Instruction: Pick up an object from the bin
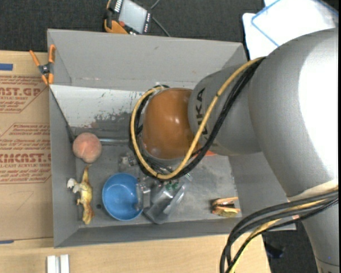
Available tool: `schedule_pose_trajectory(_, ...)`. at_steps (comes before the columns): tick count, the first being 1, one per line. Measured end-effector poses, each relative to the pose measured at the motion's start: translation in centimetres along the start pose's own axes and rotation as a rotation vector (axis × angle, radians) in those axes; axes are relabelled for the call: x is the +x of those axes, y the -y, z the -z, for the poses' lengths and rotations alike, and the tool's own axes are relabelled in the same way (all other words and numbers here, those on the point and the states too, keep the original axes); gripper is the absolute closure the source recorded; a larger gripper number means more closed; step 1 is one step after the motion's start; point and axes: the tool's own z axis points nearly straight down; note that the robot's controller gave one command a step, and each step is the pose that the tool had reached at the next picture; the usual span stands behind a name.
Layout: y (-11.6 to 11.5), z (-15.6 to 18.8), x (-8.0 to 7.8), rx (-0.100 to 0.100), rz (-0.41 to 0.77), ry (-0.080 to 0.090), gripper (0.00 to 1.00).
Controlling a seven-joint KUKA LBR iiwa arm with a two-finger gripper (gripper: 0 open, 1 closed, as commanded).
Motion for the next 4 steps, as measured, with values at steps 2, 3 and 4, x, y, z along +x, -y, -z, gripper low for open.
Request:
schedule_pose_trajectory(2, -0.9, -0.6, 2.5, 0.0, 0.22, 0.049, 1.0)
schedule_pose_trajectory(3, -0.9, -0.6, 2.5, 0.0, 0.22, 0.049, 1.0)
schedule_pose_trajectory(4, -0.9, -0.6, 2.5, 0.0, 0.219, 0.049, 1.0)
